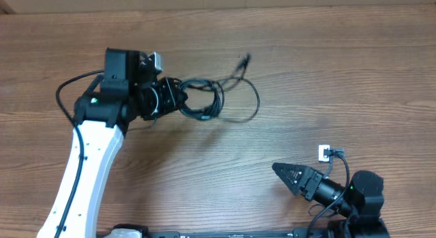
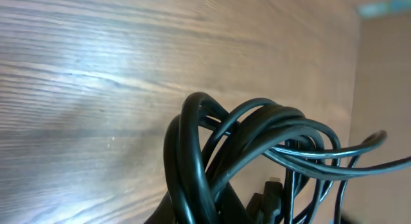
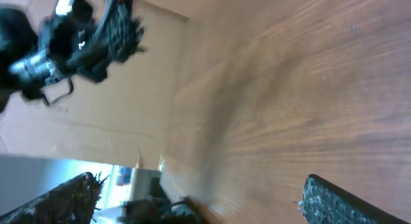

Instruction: Untangle cables

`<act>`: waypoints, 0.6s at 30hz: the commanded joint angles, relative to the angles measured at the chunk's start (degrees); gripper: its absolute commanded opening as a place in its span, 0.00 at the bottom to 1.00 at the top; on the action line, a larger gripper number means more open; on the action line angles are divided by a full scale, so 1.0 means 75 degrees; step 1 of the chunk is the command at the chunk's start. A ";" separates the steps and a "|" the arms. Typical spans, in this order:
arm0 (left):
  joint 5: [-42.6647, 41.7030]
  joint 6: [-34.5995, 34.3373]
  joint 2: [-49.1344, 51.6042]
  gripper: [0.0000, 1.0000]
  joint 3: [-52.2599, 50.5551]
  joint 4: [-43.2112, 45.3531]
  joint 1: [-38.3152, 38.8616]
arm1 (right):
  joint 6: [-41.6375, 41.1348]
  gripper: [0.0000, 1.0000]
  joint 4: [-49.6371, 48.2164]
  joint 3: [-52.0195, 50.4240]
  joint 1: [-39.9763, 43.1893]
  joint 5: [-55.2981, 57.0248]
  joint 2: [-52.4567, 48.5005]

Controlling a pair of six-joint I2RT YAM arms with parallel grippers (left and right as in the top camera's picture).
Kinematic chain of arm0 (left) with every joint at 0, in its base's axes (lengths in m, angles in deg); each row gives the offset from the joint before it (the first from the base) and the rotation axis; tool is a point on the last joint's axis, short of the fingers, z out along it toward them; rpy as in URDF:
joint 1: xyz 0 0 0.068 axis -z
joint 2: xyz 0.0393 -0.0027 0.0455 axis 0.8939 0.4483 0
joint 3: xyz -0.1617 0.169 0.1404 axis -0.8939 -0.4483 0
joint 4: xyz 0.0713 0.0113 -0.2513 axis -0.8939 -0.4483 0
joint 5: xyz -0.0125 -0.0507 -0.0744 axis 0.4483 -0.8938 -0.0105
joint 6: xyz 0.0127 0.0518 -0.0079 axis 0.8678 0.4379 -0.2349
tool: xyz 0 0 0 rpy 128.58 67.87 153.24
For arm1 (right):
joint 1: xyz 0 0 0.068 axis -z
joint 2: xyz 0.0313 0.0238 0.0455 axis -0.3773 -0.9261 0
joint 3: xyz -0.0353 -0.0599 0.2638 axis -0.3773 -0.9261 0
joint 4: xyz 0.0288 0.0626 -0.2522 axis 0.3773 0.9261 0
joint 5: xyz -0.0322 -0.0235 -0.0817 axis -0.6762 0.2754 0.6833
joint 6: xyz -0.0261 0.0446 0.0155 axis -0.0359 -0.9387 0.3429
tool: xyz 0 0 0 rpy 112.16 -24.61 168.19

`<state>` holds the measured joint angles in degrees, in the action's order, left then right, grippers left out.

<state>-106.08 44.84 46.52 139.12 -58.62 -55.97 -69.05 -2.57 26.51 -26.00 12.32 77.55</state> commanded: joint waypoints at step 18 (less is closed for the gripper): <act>-0.0140 -0.0405 -0.0137 0.05 0.0055 -0.0874 0.0562 | -0.3127 0.79 -0.0093 0.2547 -0.0079 -0.0487 -0.1600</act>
<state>-108.03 48.49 45.89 139.10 -65.31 -53.19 -78.77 -3.03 44.94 -26.02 2.37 65.61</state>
